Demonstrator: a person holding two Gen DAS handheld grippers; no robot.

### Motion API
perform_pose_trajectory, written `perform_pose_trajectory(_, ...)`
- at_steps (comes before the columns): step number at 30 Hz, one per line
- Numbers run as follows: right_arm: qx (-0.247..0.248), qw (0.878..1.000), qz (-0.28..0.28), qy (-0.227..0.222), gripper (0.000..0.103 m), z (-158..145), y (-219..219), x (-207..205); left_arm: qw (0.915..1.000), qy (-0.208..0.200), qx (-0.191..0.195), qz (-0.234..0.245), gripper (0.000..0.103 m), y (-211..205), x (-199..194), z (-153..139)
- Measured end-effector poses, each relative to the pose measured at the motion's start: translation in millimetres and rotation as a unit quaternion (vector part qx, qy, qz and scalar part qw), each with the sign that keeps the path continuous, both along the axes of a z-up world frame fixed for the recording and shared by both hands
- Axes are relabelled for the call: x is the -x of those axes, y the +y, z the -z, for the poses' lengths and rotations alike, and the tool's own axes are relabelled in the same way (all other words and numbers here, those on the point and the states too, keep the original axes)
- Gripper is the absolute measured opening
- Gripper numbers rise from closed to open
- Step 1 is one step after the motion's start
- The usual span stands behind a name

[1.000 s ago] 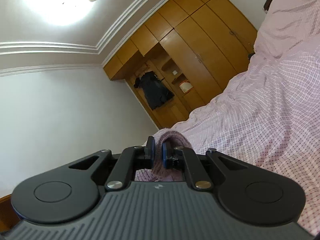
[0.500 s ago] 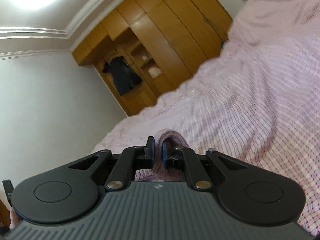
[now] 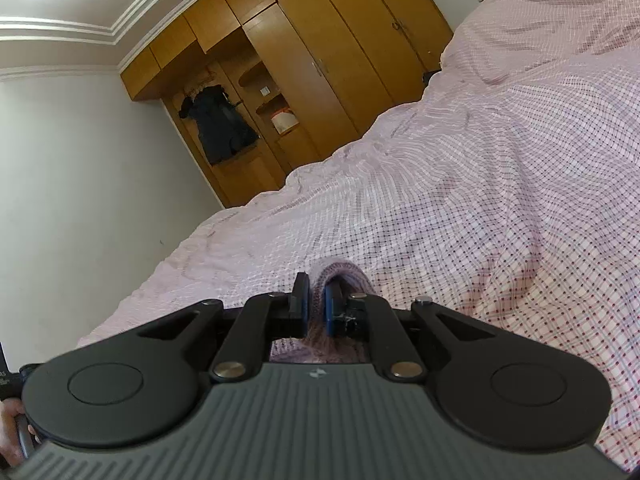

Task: Fold small clothes

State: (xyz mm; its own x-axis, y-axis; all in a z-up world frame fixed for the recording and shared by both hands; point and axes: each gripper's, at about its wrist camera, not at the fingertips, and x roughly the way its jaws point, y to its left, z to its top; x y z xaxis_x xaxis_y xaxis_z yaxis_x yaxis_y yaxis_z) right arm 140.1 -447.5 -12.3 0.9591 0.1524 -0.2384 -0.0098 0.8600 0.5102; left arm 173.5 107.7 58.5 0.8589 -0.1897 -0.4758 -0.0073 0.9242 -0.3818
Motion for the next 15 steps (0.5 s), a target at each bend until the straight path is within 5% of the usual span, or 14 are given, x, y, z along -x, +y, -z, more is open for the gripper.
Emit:
perform_pose_trajectory(9,-0.005,0.999,0.011,0.031,0.008,16,-3,-10,0.998,0.014,0.062,0.009,0.021,8,-7,11)
perform_pose_trajectory(11,-0.009,0.999,0.027,0.037,0.009,19,-3,-11,0.9973,-0.001,0.072,0.013,0.056,10,-4,10)
perform_pose_trajectory(12,-0.01,0.998,0.039,0.038,0.011,19,-3,-9,0.9958,-0.017,0.089,0.016,0.064,14,-1,10)
perform_pose_trajectory(13,-0.01,0.998,0.058,0.036,0.032,20,-2,-7,0.9931,-0.035,0.11,0.019,0.07,19,3,9)
perform_pose_trajectory(14,-0.007,0.996,0.082,0.032,0.067,20,-2,-4,0.991,-0.045,0.125,0.019,0.07,23,5,8)
perform_pose_trajectory(15,-0.009,0.996,0.091,0.021,0.08,20,-2,0,0.9892,-0.051,0.136,0.017,0.07,26,7,7)
